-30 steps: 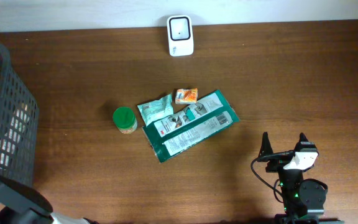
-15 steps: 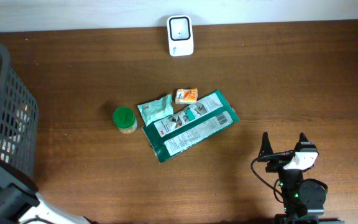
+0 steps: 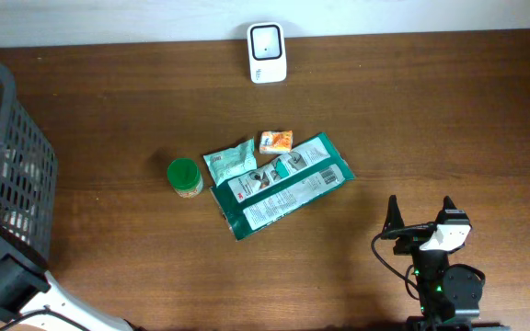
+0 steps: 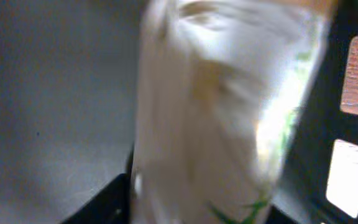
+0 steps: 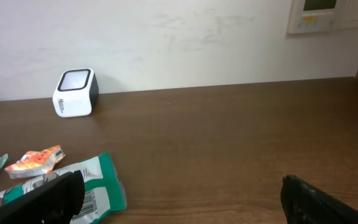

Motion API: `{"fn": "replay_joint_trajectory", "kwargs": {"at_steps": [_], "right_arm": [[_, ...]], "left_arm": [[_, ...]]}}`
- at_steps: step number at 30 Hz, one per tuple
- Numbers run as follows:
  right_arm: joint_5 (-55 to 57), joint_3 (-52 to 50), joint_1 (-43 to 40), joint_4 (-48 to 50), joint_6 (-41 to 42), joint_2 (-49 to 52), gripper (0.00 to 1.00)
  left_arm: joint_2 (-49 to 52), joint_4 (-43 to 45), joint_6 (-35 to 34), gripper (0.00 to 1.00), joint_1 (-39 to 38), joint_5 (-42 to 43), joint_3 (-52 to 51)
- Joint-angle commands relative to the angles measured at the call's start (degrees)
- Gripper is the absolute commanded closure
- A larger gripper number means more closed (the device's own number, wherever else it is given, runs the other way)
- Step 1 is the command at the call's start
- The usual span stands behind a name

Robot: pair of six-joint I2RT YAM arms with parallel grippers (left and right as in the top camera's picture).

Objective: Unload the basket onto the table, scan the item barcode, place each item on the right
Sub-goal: 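Move the left gripper back into the basket and grasp the white tube, then carry the white tube past the scanner toward the table's right side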

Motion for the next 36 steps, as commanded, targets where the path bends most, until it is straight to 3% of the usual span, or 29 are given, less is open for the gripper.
{"fn": "replay_joint_trajectory", "kwargs": {"at_steps": [1, 9, 17, 28, 32, 36], "right_arm": [[0.48, -0.31, 0.42, -0.28, 0.42, -0.26, 0.02], [0.48, -0.31, 0.42, -0.28, 0.44, -0.26, 0.02], [0.48, -0.31, 0.42, -0.28, 0.42, -0.26, 0.02], [0.48, -0.31, 0.42, -0.28, 0.42, -0.26, 0.02], [0.48, -0.31, 0.42, -0.28, 0.44, -0.26, 0.02], [0.48, -0.31, 0.42, -0.28, 0.44, -0.26, 0.02]], "left_arm": [[1.49, -0.28, 0.20, 0.73, 0.33, 0.52, -0.50], [1.33, -0.59, 0.15, 1.00, 0.33, 0.50, -0.24], [-2.54, -1.38, -7.06, 1.00, 0.33, 0.48, 5.14], [-16.68, -1.40, -16.74, 1.00, 0.33, 0.52, 16.76], [-24.02, -1.38, -24.72, 1.00, 0.31, 0.92, 20.57], [-30.08, 0.31, -31.04, 1.00, -0.09, 9.94, 21.29]]}}
